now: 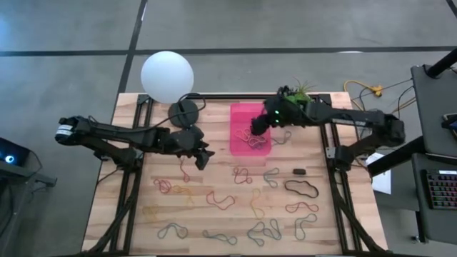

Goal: Pick and place rubber bands into bin
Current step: Put the black rubber band into the pink bin, then put the red rubber band into the pink bin

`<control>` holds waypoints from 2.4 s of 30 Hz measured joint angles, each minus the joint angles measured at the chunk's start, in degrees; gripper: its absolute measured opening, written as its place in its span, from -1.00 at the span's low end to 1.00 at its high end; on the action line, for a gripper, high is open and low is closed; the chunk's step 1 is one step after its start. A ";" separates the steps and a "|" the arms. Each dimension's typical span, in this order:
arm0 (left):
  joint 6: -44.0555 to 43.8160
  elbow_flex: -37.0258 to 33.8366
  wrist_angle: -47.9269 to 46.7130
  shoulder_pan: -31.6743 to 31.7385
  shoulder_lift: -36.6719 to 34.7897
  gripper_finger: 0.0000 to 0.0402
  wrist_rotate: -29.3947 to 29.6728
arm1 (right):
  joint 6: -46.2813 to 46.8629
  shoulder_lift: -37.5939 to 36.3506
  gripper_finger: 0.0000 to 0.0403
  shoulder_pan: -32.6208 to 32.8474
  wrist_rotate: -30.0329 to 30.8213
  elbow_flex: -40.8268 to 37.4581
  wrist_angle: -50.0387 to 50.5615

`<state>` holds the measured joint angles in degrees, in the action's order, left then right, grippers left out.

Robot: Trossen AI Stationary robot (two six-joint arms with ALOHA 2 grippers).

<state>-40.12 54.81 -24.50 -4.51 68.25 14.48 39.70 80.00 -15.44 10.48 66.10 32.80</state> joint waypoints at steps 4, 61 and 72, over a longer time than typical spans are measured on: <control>0.00 -0.03 -0.02 0.00 -0.60 0.04 0.02 | -4.56 4.00 0.18 -1.53 0.02 7.29 7.98; -58.48 -16.21 -15.73 -8.72 16.69 -0.05 2.09 | 14.31 -1.31 0.24 28.28 10.32 -12.54 26.65; -57.15 -14.87 -10.63 -8.37 22.93 -0.92 4.82 | 13.83 -1.59 0.20 28.28 10.51 -12.59 26.79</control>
<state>-97.27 39.94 -35.13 -12.88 91.19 19.30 53.54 78.41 12.84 20.99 53.52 59.58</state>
